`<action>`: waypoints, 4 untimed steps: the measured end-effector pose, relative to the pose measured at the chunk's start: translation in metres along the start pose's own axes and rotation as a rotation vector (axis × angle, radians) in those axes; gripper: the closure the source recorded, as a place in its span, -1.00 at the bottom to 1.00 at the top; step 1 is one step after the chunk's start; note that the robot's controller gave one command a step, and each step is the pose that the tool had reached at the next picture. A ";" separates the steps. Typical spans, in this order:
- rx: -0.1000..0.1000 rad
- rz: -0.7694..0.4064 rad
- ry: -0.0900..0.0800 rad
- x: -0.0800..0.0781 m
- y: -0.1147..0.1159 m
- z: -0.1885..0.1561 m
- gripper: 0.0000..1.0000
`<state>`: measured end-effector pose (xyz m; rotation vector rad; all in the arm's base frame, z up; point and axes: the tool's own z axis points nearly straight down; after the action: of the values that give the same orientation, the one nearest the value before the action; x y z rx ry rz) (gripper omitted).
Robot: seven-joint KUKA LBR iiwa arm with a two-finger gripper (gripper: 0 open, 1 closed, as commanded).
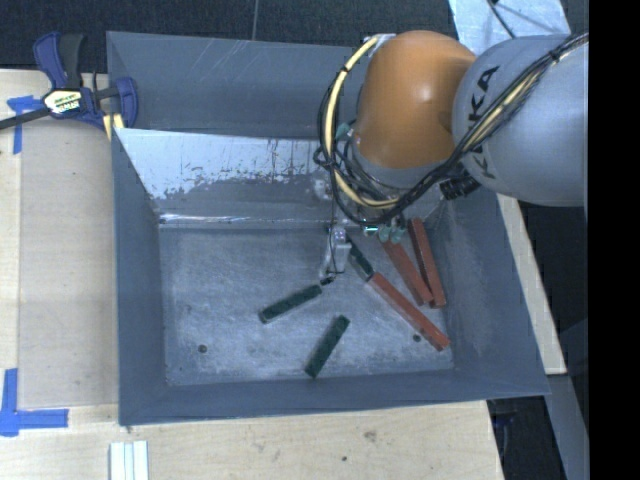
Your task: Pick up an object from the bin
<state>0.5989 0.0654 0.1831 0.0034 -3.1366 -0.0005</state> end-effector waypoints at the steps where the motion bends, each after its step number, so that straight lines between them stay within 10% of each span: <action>1: 0.001 -0.217 -0.008 0.037 -0.039 0.105 -1.00; 2: -0.001 -0.293 -0.010 0.038 0.019 0.113 -1.00; 3: -0.001 -0.287 -0.012 0.037 0.016 0.112 1.00; 4: 0.001 -0.310 -0.019 0.011 0.036 -0.015 1.00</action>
Offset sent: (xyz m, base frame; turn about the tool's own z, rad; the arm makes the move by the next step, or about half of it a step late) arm -0.0383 -0.0383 -0.1060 -0.2194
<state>0.5874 0.1019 0.1980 0.4898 -3.1171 -0.0003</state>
